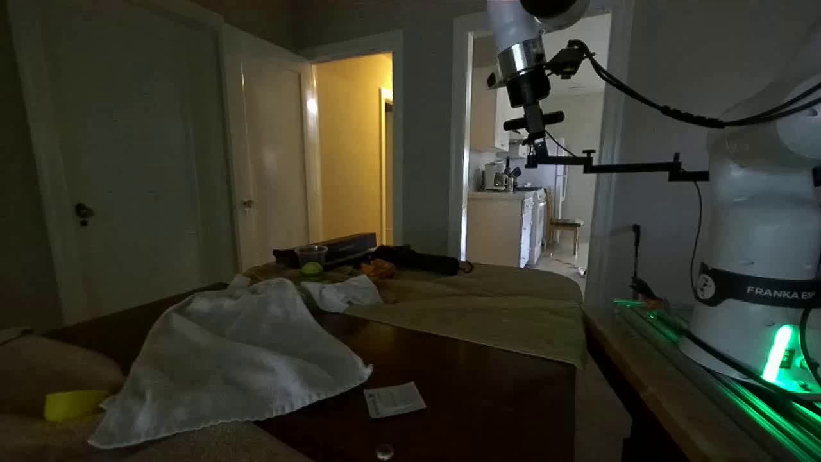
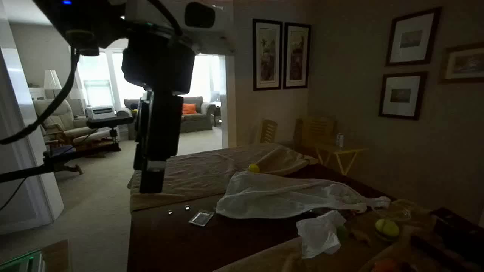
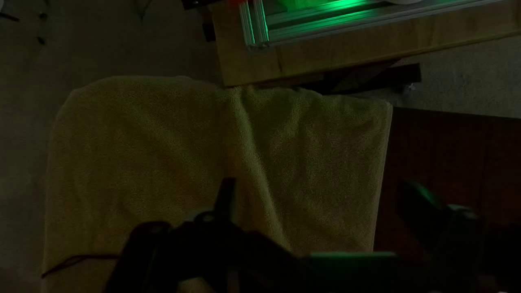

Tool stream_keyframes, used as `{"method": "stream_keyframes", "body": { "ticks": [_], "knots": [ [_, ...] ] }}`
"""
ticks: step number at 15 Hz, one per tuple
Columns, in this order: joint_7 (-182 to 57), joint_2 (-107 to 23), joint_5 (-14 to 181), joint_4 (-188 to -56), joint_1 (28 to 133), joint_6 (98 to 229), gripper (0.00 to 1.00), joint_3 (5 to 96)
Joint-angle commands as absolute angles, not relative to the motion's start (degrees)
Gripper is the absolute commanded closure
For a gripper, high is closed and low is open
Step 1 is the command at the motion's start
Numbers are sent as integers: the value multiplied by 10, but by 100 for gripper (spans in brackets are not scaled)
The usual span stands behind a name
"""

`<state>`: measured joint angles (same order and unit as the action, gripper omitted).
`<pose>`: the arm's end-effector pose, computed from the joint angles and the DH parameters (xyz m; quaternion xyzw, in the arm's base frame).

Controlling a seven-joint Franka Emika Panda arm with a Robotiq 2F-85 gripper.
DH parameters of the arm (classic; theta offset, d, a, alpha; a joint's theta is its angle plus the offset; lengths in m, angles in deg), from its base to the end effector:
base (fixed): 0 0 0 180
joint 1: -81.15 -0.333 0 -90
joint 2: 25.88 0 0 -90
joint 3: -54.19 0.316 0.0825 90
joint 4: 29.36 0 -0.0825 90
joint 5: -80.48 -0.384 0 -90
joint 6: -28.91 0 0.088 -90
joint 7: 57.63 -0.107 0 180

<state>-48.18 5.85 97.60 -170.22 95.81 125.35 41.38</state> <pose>0.3046 -0.1954 0.4693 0.9848 -0.0990 -0.1337 0.0494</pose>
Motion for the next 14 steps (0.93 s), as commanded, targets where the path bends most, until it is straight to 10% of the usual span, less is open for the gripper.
{"method": "stream_keyframes", "body": {
  "ticks": [1,14],
  "knots": [
    [-484,59,978,-1701,952,1251,0,409],
    [-483,42,962,-1699,942,1321,0,399]
  ]
}}
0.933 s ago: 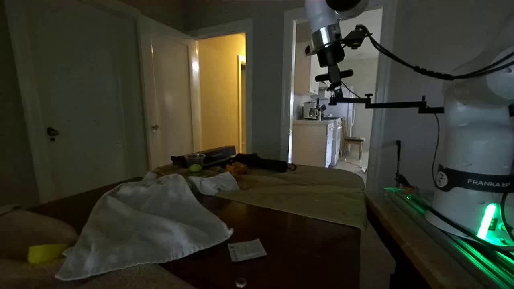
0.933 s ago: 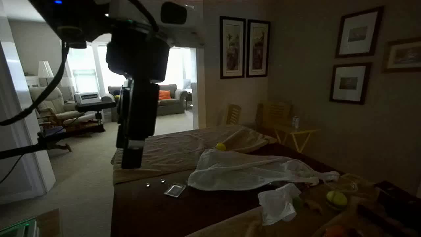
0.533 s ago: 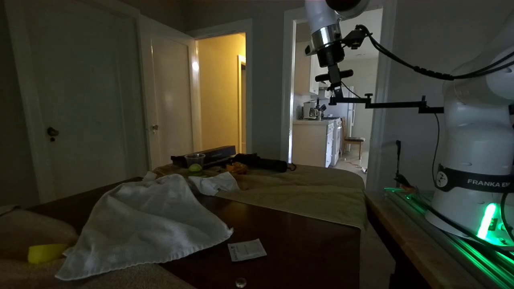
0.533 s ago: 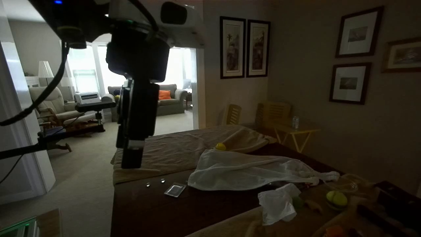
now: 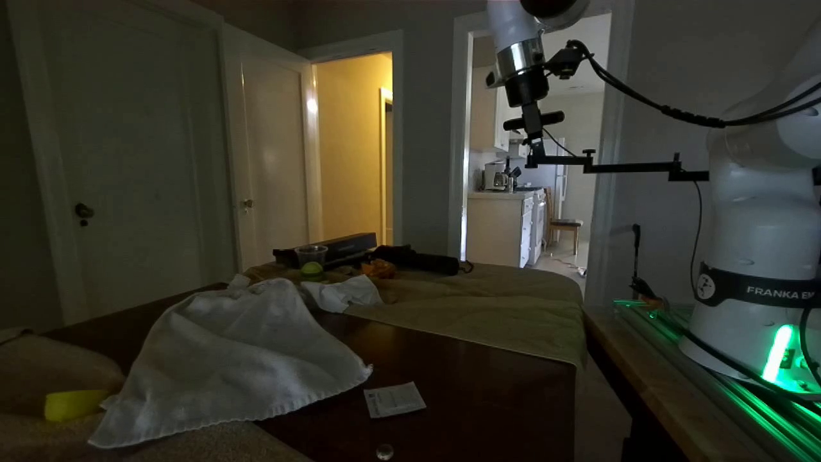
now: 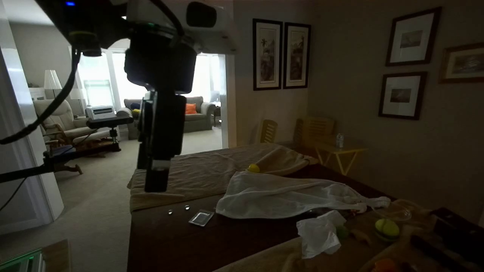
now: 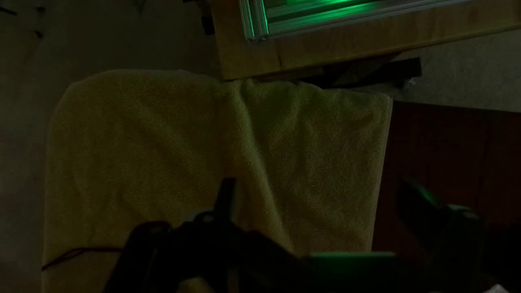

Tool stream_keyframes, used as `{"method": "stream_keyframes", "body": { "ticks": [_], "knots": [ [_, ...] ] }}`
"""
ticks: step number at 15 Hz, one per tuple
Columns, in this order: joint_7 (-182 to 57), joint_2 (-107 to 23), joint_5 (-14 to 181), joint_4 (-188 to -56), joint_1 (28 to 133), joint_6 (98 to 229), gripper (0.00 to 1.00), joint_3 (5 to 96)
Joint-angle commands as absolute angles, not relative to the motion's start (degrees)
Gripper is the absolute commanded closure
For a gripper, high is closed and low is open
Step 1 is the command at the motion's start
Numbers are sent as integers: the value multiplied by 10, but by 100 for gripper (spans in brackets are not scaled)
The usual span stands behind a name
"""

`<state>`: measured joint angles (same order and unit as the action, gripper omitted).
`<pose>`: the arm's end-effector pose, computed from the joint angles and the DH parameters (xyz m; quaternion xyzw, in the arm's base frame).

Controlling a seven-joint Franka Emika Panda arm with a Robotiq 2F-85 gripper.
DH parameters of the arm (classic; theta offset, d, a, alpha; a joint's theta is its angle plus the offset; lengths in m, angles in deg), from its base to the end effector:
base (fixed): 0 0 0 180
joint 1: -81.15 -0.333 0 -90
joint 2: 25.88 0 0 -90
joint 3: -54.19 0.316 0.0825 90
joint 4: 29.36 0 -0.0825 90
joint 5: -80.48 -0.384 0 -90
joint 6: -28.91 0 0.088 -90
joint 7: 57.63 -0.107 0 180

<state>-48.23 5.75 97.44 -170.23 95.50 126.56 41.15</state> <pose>0.3078 -0.1956 0.4696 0.9862 -0.0978 -0.1239 0.0498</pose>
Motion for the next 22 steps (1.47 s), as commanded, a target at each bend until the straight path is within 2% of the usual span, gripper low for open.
{"method": "stream_keyframes", "body": {
  "ticks": [1,5,9,22],
  "knots": [
    [-480,38,970,-1702,939,1358,0,399],
    [-466,-14,978,-1698,929,1538,0,401],
    [-412,-83,918,-1674,893,1642,0,394],
    [-404,-107,908,-1666,891,1654,0,410]
  ]
}}
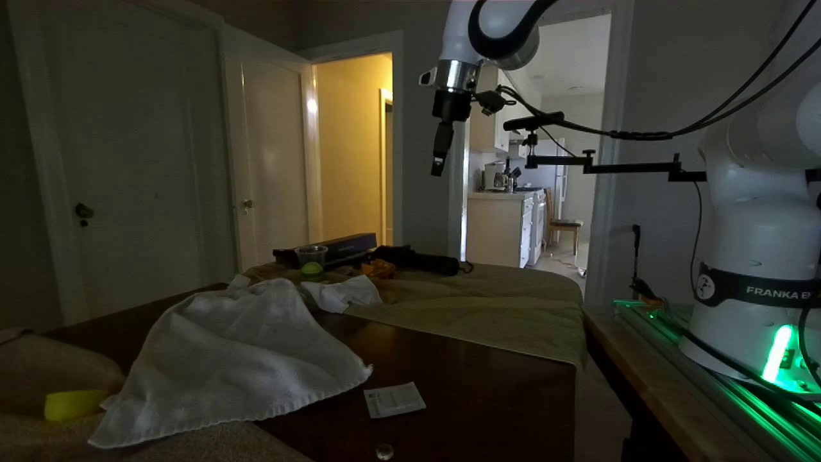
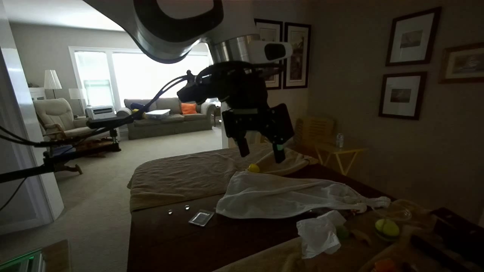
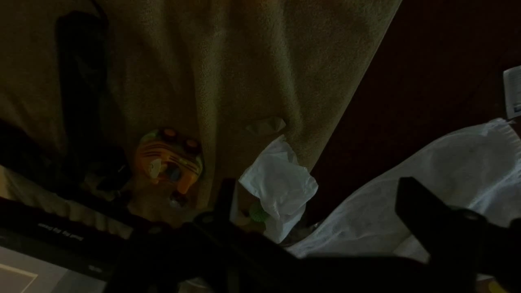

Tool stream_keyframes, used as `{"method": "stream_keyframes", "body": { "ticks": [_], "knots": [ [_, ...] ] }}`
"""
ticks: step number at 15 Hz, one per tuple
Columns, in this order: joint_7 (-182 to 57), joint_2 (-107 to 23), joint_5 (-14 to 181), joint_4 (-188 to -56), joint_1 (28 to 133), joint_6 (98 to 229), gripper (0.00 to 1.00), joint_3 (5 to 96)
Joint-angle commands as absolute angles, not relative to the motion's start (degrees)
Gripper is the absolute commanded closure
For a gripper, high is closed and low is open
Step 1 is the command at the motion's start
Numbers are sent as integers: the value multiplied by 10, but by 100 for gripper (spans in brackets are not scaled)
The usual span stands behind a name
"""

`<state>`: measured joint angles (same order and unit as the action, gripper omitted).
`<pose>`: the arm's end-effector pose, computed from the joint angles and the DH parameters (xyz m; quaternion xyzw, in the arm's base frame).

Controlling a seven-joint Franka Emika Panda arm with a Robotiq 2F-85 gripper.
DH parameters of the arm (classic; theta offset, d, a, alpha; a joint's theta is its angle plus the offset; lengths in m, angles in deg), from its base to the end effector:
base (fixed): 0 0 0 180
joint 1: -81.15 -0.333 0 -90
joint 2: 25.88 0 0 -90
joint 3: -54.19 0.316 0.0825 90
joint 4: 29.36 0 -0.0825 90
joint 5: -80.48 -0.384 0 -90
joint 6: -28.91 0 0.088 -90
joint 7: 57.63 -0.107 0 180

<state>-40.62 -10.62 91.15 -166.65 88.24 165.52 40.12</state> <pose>0.4448 -0.1772 0.4406 0.9911 0.0235 0.1048 0.0781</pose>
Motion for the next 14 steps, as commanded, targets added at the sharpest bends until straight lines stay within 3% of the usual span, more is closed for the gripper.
{"method": "stream_keyframes", "body": {
  "ticks": [1,8,14],
  "knots": [
    [-404,-107,908,-1666,891,1654,0,410],
    [-391,-114,905,-1660,889,1658,0,407],
    [-183,-229,849,-1560,870,1715,0,373]
  ]
}}
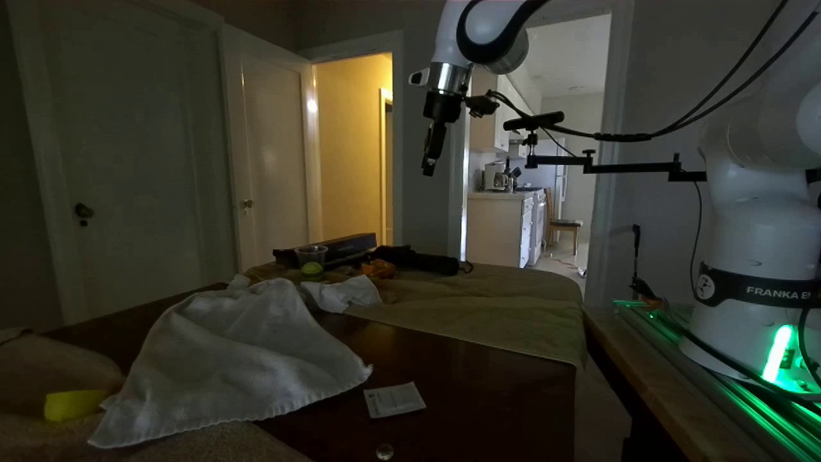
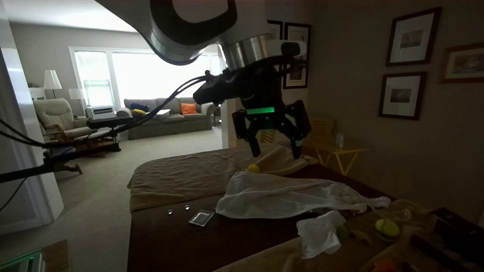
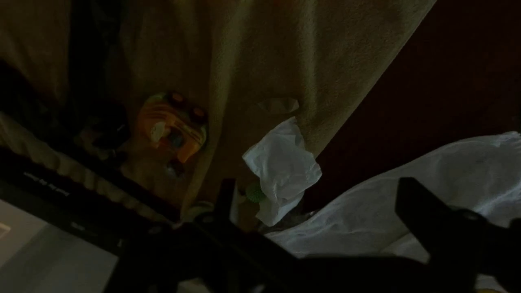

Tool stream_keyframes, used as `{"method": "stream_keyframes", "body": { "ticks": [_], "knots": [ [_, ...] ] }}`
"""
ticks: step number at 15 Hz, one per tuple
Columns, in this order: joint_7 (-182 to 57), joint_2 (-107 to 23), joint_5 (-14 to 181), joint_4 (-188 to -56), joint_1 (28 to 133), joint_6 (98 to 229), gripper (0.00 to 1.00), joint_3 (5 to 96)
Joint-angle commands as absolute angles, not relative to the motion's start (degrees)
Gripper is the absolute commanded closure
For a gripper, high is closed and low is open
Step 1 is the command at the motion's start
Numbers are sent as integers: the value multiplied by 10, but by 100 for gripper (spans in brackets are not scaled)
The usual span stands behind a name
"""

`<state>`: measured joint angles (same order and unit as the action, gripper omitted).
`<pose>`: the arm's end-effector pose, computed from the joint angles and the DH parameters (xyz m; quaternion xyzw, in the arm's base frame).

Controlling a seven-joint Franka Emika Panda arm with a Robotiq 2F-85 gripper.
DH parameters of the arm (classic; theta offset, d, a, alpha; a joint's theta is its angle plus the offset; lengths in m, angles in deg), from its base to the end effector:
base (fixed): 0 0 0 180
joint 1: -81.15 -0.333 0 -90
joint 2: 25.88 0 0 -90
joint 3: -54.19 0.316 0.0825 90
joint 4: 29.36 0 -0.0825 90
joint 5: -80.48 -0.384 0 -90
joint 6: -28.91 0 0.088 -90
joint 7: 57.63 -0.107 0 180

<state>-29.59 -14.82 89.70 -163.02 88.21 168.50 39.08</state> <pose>0.4659 -0.1936 0.4415 0.9834 0.1022 0.1167 0.0937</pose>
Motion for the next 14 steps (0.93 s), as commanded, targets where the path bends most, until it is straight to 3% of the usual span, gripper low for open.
{"method": "stream_keyframes", "body": {
  "ticks": [1,7,14],
  "knots": [
    [-142,-254,827,-1541,868,1731,0,373],
    [61,-419,665,-1379,908,1760,0,460],
    [-7,-552,701,-1201,913,1671,0,539]
  ]
}}
